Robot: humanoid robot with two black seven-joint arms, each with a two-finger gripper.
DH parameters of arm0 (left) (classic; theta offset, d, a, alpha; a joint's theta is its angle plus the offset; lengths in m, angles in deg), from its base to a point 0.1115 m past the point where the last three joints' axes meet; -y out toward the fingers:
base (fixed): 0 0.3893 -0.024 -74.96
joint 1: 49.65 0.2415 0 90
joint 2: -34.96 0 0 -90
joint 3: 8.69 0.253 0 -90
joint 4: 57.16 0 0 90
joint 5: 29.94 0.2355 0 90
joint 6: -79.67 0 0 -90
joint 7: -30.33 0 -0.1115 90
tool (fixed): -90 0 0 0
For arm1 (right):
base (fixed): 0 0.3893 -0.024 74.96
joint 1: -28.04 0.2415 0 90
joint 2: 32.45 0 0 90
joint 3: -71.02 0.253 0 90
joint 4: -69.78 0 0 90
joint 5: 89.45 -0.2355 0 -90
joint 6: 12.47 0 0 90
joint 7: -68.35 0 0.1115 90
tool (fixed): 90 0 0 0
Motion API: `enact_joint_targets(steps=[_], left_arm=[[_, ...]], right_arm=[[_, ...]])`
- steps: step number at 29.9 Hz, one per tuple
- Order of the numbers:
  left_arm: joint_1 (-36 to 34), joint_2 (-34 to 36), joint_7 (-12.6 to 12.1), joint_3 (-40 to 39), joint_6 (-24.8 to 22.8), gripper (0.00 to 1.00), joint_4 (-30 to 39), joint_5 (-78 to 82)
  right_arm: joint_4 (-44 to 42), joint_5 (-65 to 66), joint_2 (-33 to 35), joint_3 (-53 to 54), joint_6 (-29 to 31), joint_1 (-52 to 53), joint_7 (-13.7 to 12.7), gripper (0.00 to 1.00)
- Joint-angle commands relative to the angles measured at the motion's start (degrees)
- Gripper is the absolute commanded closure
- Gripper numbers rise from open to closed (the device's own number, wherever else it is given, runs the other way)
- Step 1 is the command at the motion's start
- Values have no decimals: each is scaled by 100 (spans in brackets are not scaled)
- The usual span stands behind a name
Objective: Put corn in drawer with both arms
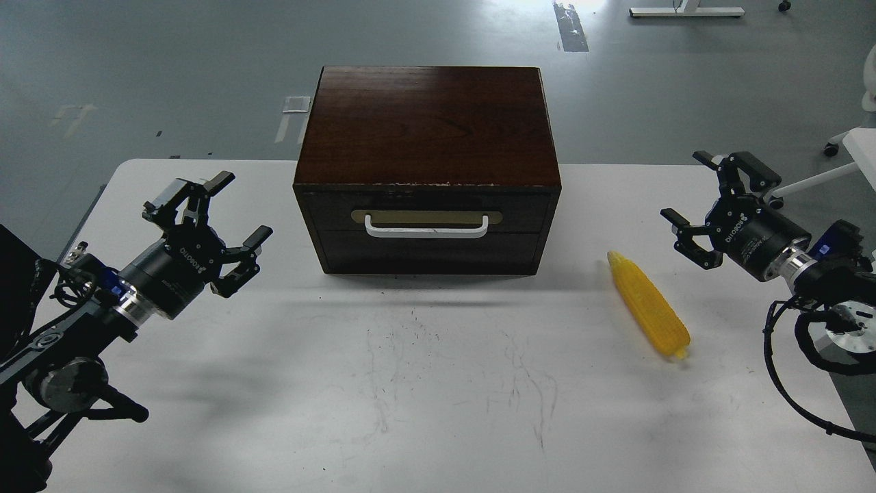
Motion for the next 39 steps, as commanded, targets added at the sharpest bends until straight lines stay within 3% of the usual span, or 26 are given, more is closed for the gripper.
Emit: enact_joint_targets(steps=[1, 11, 16, 21, 27, 31, 35, 39], left_arm=[[93, 16, -7, -64, -2, 1, 20, 4], [32, 209, 46, -178, -60, 1, 3, -66], [-854, 666, 177, -152, -60, 1, 100, 539], [-1786, 992, 666, -108, -60, 1, 608, 2349], [-2709, 1028, 666, 217, -60, 1, 1646, 4721], [-3543, 765, 666, 1191, -60, 1, 1954, 5988], [-4939, 343, 666, 2850, -60, 1, 1919, 6971], [-5512, -166, 666, 3520, -60, 1, 1718, 7744]], right_arm=[[7, 1, 0, 0, 0, -6, 0, 1], [-2, 1, 0, 27, 0, 20, 0, 1], [-19, 1, 9, 44, 0, 29, 0, 1], [-37, 1, 18, 53, 0, 91, 0, 1], [-134, 1, 9, 106, 0, 99, 0, 1], [-195, 1, 9, 185, 0, 99, 0, 1], [-195, 1, 9, 194, 0, 99, 0, 1], [-195, 1, 9, 194, 0, 99, 0, 1]])
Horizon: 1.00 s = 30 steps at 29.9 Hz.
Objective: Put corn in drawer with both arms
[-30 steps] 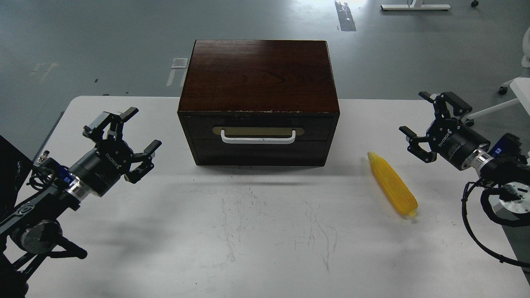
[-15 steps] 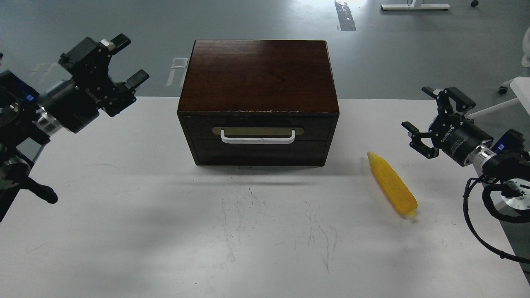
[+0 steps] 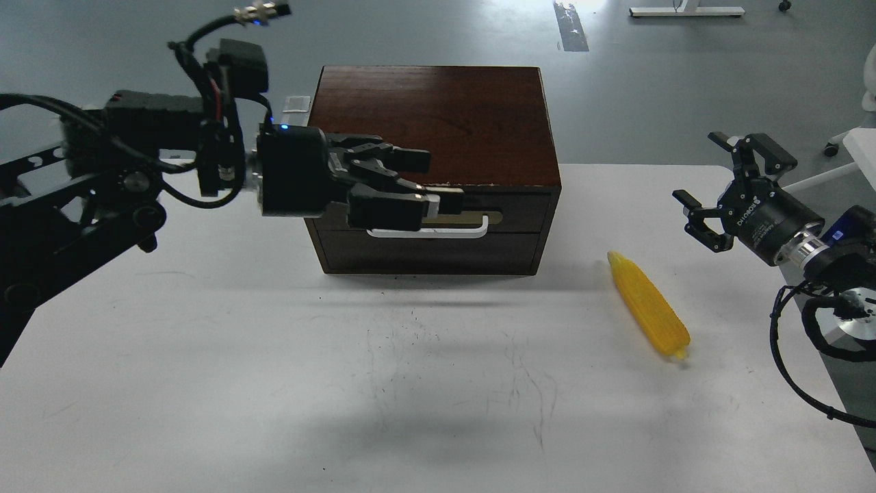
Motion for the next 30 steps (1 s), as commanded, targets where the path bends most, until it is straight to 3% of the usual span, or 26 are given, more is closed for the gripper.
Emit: enact_joint_targets(steps=[1, 10, 30], left_arm=[[-516, -501, -3, 705, 1, 1, -361, 897], [-736, -1310, -3, 1435, 1, 1, -1196, 2208], [-737, -1346, -3, 1639, 1, 1, -1663, 2614]], right_arm=[[2, 0, 2, 0, 0, -2, 0, 1], [2, 0, 10, 105, 0, -2, 0, 1], [11, 0, 28, 105, 0, 7, 0, 1]])
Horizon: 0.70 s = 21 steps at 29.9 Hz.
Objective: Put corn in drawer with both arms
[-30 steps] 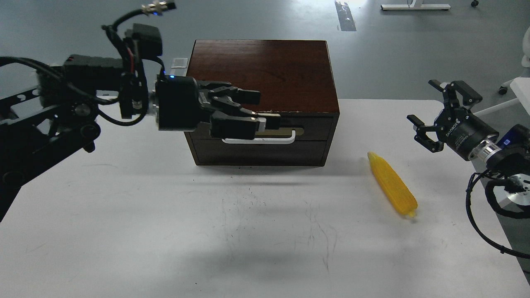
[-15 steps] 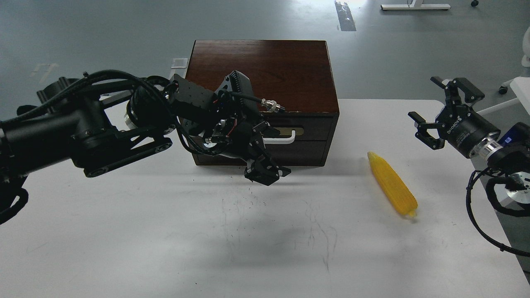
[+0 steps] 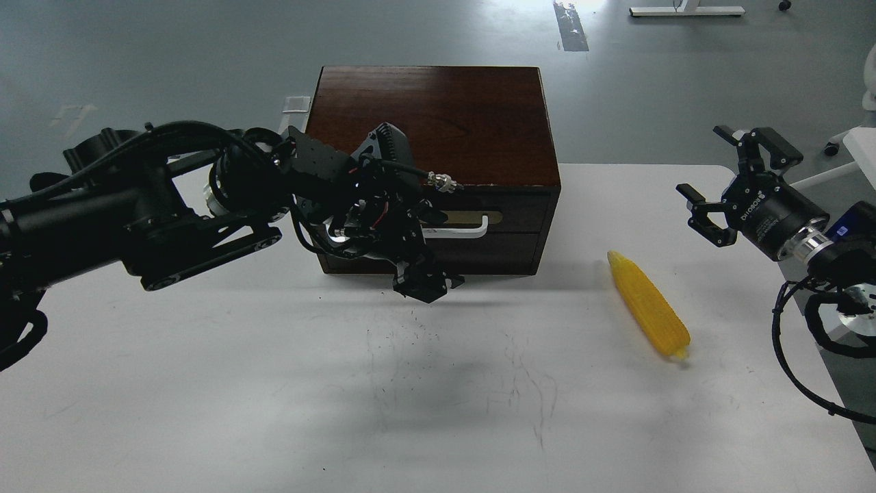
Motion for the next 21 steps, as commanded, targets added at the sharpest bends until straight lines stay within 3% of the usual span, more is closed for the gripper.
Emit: enact_joint_targets(steps=[1, 21], left_arm=[[9, 0, 0, 9, 0, 1, -53, 24], [70, 0, 0, 255, 0, 1, -168, 33]], right_arm=[[0, 0, -17, 0, 0, 0, 0, 1], [26, 0, 36, 0, 0, -9, 0, 1]])
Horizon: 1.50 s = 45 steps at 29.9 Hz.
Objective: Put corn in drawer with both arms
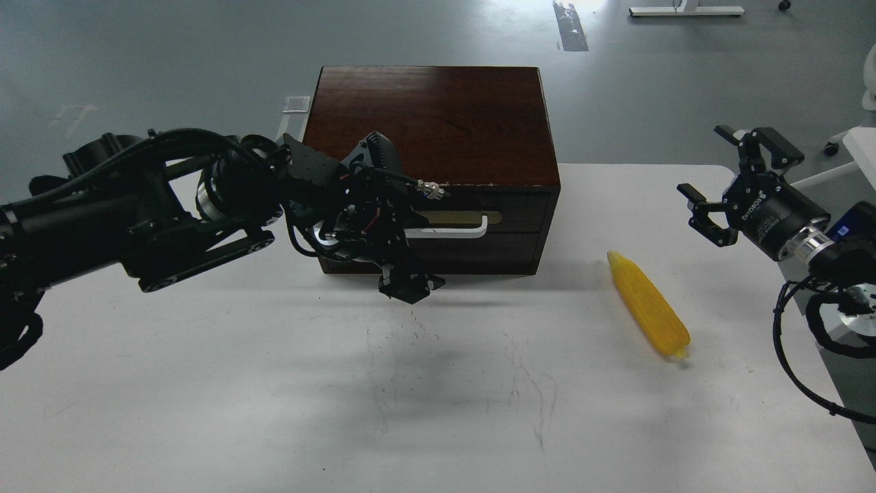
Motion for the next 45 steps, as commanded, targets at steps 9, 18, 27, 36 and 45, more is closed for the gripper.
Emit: enact_joint_targets(steps=[9, 18, 27, 36, 45], left_arm=[[40, 15, 2, 150, 0, 1, 524, -101], [40, 481, 2, 255, 0, 1, 1560, -258], [49, 903, 2, 264, 0, 1, 2238, -285], [-21, 947, 2, 203, 0, 1, 2265, -276], [-12, 1544, 2, -974, 0, 1, 2432, -3094]], right_arm=[[-7, 0, 15, 9, 0, -7, 0, 1], [-7, 0, 23, 9, 0, -7, 0, 1], [-7, 0, 15, 9, 0, -7, 0, 1], [-7, 0, 23, 9, 0, -7, 0, 1], [46, 631, 216, -18, 0, 72, 0, 1]])
